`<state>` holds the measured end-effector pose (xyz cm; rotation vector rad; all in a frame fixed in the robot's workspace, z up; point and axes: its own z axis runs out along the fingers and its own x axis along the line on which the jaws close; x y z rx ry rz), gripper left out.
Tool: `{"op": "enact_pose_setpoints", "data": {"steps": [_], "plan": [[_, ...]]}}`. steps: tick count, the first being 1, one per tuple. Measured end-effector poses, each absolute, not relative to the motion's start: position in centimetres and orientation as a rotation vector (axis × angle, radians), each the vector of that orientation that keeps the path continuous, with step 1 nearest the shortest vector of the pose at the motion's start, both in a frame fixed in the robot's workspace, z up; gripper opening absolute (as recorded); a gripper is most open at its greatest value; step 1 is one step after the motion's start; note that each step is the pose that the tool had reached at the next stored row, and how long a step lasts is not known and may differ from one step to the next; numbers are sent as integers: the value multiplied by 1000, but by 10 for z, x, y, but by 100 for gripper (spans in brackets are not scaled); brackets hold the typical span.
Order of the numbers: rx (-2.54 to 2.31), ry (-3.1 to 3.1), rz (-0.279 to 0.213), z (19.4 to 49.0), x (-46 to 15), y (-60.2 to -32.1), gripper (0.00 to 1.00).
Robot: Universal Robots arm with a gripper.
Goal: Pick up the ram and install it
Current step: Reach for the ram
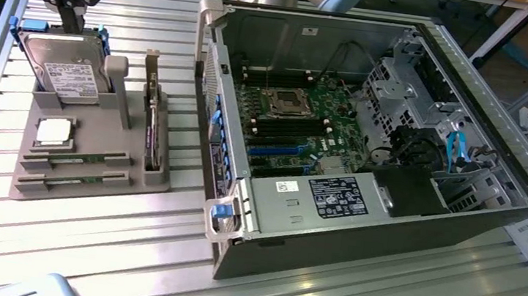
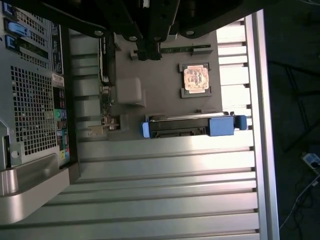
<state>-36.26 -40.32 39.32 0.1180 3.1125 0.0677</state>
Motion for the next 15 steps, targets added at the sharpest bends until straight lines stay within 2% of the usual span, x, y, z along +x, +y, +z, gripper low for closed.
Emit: {"op": "enact_pose_setpoints", "data": {"steps": [15], "plan": [[118, 3112, 68, 393, -363, -436, 10]]}}
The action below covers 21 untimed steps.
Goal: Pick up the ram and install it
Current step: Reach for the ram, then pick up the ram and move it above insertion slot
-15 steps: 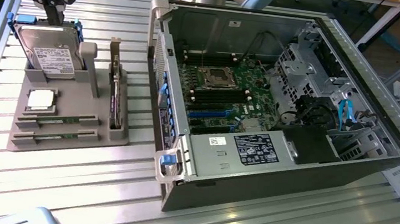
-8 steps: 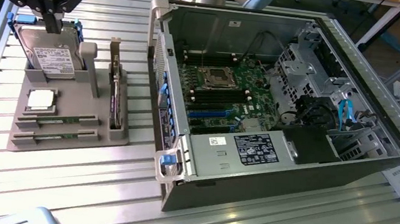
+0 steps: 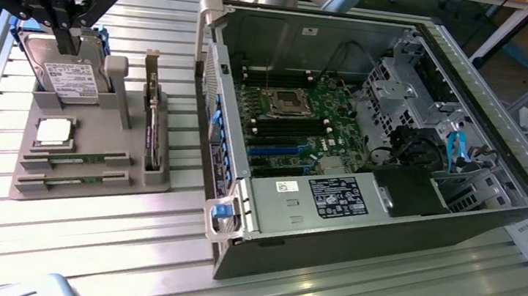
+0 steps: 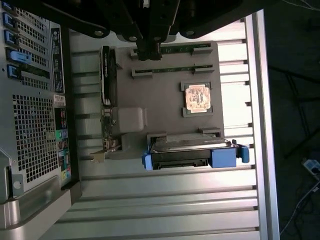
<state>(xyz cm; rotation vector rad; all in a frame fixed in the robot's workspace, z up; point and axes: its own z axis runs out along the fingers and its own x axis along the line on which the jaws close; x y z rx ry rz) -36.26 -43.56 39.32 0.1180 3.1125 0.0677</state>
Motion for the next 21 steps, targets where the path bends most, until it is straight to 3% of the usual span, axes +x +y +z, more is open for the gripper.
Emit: {"op": "enact_pose_setpoints", "data": {"steps": [21], "plan": [[15, 3116, 69, 393, -363, -436, 10]]}}
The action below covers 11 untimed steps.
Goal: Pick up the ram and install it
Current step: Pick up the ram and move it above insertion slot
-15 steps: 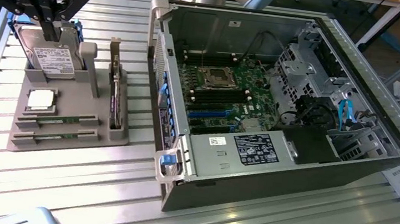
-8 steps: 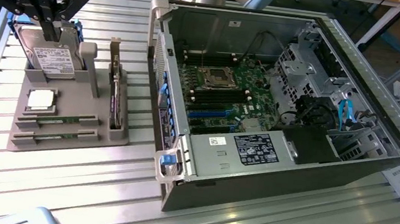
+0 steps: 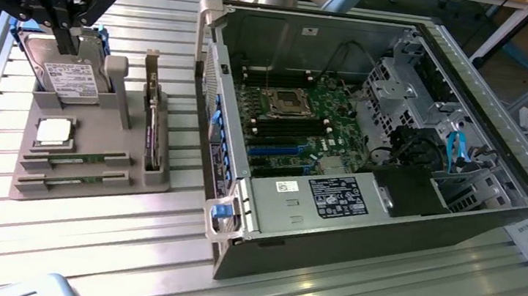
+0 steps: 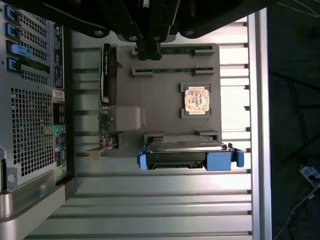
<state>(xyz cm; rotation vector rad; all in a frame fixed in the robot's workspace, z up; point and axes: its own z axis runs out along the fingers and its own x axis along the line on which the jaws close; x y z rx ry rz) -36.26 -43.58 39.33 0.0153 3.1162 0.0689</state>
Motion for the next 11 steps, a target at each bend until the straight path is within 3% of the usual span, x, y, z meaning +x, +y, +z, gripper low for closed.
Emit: {"op": "enact_pose_setpoints", "data": {"steps": [11], "plan": [[-233, 3111, 72, 393, -363, -436, 10]]}}
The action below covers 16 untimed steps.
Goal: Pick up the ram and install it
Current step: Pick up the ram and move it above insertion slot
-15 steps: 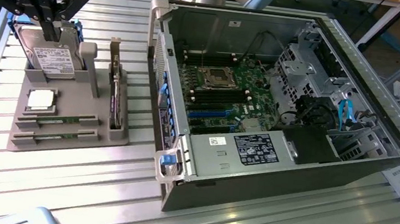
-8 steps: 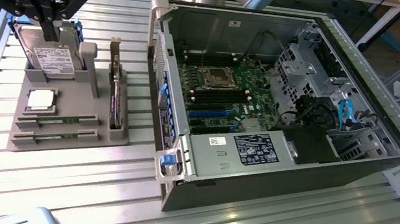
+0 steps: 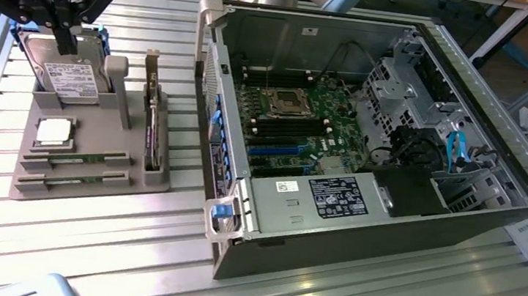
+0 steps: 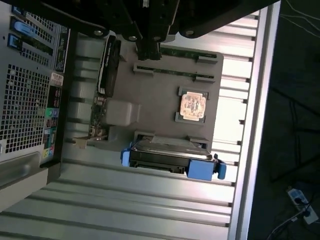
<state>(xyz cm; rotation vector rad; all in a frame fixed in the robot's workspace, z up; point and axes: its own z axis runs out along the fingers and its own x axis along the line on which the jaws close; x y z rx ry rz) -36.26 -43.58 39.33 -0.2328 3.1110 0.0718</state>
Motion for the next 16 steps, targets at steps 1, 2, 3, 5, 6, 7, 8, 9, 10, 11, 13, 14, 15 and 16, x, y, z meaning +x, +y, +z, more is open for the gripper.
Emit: {"op": "enact_pose_setpoints", "data": {"steps": [1, 2, 3, 5, 6, 7, 8, 9, 10, 11, 13, 14, 15, 16], "plan": [[-261, 3109, 72, 393, -363, -436, 10], [-278, 3108, 72, 393, -363, -436, 10], [-298, 3106, 73, 393, -363, -436, 10], [-353, 3101, 73, 393, -363, -436, 10], [-383, 3098, 73, 393, -363, -436, 10], [-410, 3095, 74, 393, -363, -436, 10], [-450, 3090, 74, 393, -363, -436, 10], [-481, 3086, 74, 393, -363, -436, 10], [-496, 3084, 74, 393, -363, -436, 10], [-520, 3080, 75, 393, -363, -436, 10], [-578, 3071, 75, 393, -363, -436, 10], [-606, 3066, 75, 393, -363, -436, 10], [-625, 3062, 76, 393, -363, -436, 10], [-662, 3055, 76, 393, -363, -436, 10]]}}
